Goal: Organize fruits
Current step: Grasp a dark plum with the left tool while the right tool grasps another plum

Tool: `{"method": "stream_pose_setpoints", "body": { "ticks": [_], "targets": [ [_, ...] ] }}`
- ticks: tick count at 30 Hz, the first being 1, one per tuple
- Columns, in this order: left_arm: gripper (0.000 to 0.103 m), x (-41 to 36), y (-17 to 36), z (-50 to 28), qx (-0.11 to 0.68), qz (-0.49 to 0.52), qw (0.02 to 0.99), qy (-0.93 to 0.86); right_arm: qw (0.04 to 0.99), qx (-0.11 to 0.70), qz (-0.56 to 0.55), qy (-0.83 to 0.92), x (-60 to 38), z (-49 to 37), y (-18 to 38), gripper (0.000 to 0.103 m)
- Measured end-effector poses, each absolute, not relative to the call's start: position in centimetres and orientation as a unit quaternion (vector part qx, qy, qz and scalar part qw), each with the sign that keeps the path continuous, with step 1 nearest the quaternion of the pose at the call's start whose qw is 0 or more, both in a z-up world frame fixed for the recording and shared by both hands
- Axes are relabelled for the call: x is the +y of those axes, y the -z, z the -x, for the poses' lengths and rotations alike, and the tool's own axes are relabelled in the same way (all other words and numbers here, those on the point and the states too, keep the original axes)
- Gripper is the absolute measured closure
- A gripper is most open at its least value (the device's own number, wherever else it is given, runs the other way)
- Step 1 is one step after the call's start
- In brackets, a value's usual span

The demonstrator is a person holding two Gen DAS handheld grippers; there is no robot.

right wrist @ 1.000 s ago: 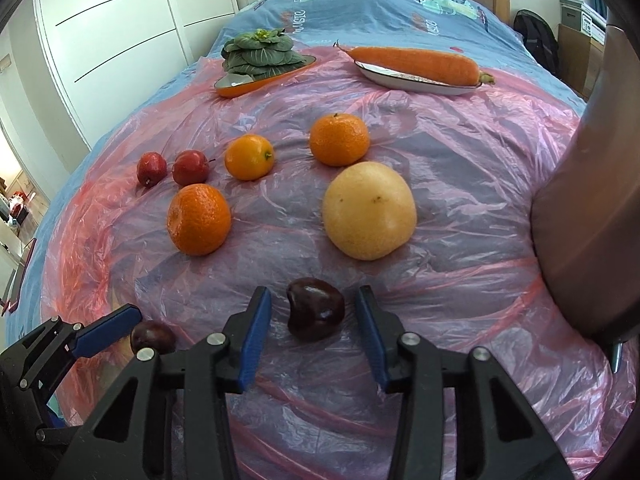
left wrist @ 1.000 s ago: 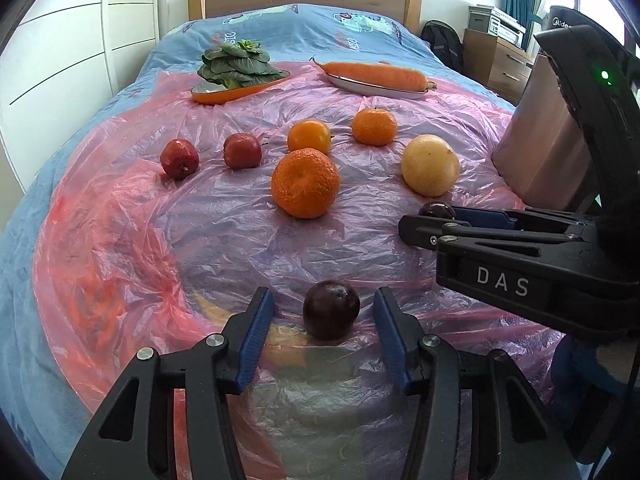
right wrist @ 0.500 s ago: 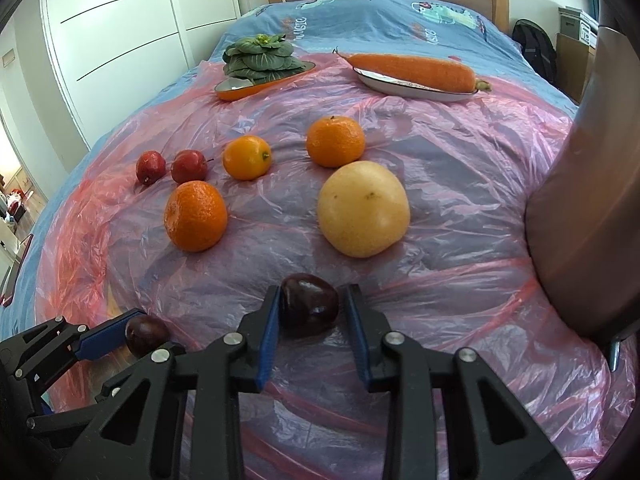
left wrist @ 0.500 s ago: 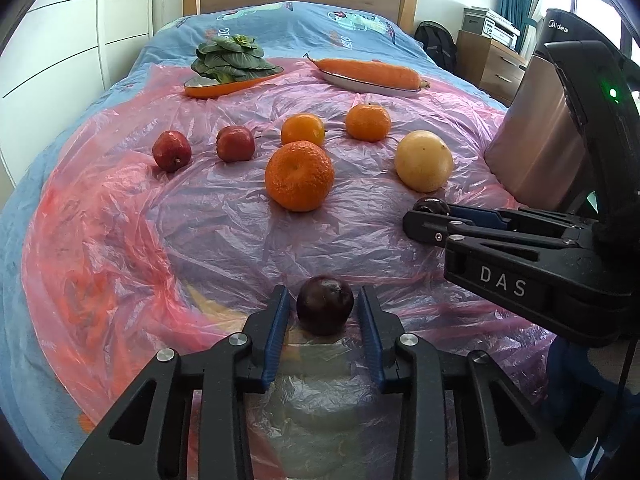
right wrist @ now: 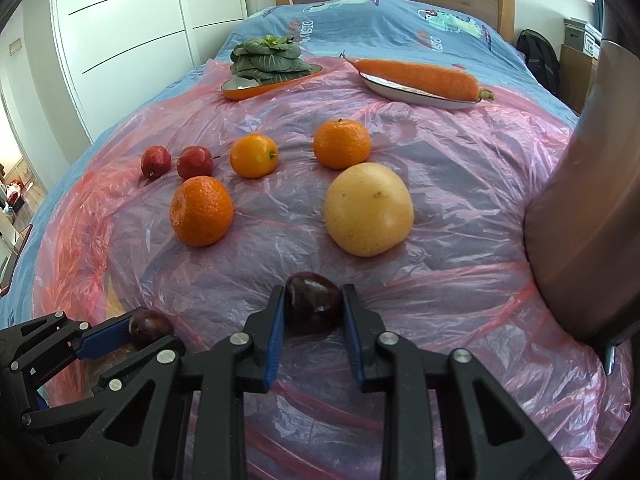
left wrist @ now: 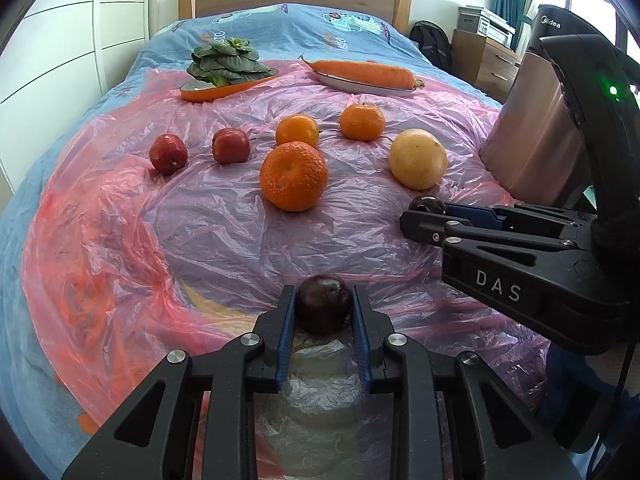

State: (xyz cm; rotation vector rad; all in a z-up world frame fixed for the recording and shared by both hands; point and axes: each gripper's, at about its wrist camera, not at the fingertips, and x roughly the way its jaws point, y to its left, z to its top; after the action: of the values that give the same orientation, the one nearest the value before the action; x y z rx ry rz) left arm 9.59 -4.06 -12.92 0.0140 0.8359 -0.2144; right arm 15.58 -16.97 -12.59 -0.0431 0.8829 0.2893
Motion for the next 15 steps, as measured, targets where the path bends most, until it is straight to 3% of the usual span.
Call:
{"method": "stream_pose_setpoints", "body": {
  "ticks": [15],
  "targets": [
    [0.081, -4.0, 12.6, -9.2, 0.406, -0.001, 0.907, 0.111, 0.894, 0.426, 0.004, -0.138, -17.7, -14.6, 11.3, 0.103]
  ]
}}
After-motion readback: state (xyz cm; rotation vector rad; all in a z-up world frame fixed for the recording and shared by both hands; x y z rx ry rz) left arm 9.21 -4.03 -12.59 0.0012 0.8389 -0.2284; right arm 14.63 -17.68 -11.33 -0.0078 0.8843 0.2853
